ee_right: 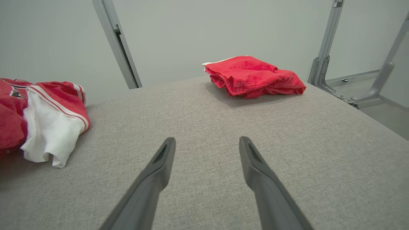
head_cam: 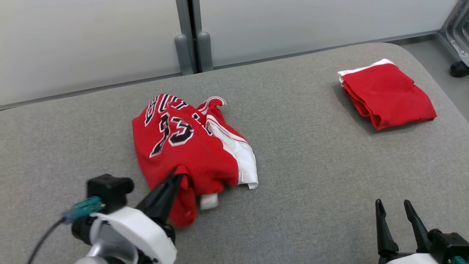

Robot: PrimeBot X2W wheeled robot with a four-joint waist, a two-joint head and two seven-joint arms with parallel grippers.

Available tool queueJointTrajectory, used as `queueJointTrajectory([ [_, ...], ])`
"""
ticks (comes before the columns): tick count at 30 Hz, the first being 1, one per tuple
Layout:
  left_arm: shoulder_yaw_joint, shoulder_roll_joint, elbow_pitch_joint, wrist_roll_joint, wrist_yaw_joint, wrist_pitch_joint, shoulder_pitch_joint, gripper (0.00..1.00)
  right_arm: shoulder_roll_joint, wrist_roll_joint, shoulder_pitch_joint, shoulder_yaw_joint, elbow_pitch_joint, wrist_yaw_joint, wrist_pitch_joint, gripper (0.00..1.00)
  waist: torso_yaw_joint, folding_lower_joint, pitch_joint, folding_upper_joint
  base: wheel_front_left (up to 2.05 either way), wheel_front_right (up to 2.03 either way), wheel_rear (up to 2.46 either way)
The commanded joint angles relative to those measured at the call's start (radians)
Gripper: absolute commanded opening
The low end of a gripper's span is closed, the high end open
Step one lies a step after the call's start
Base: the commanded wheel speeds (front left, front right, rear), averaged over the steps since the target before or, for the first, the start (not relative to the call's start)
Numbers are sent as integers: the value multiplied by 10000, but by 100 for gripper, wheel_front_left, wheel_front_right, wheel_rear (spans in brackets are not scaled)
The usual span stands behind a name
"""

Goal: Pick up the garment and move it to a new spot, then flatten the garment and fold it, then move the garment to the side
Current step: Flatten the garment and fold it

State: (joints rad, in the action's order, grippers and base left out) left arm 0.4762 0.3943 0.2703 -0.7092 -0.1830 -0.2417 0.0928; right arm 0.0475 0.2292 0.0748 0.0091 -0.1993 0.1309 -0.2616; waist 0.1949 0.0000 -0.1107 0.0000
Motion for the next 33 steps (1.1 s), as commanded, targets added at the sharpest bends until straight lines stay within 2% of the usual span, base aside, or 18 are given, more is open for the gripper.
queueJointTrajectory([
  [1,-160,128,334,-137,-97,-71,-182,0,61,-64,44,-22,24,0,-48,100,-112,0,122,0,0,0,0],
  [5,-1018,394,1729,-1013,-379,-265,-794,0,61,-103,108,-10,-21,0,-48,100,-237,0,303,0,0,0,0],
  [7,-1506,618,1987,-1352,-537,-243,-1195,0,59,-119,130,-31,-38,-2,-48,100,-285,0,375,0,0,0,0],
  [10,-2221,647,1931,-2168,-612,-210,-1882,0,61,-134,197,-100,-34,-2,-50,100,-386,0,470,0,0,0,0],
  [14,-2869,1028,482,-2728,-423,-310,-2310,0,55,-202,257,-57,-118,0,-48,100,-609,0,471,0,0,0,0],
  [16,-2822,1239,-579,-2406,-231,-210,-1938,0,59,-223,197,43,-157,-2,-48,100,-719,0,426,0,0,0,0],
  [18,-2762,1128,-1768,-2057,-102,219,-1364,3,62,-215,77,106,-198,-2,-50,100,-805,0,365,0,0,0,0],
  [19,-2622,1060,-2389,-1811,4,449,-1084,8,64,-224,12,114,-200,-2,-50,100,-842,0,337,0,0,0,0],
  [21,-2494,891,-3675,-1223,74,1194,-391,47,59,-244,-56,159,-210,0,-48,100,-909,0,275,0,0,0,0],
  [22,-2355,776,-4310,-916,75,1556,-77,100,61,-248,-72,157,-222,-2,-48,100,-940,0,254,0,0,0,0],
  [28,-1714,404,-7389,202,158,2808,981,100,66,-285,-112,223,-281,-2,-50,100,-972,0,253,0,0,0,0],
  [31,-1759,468,-7951,394,8,3308,996,100,59,-296,-36,184,-265,0,-48,100,-932,0,295,0,0,0,0],
  [33,-1993,310,-7746,185,-29,3733,756,100,62,-300,29,137,-260,0,-48,100,-901,0,333,0,0,0,0],
])
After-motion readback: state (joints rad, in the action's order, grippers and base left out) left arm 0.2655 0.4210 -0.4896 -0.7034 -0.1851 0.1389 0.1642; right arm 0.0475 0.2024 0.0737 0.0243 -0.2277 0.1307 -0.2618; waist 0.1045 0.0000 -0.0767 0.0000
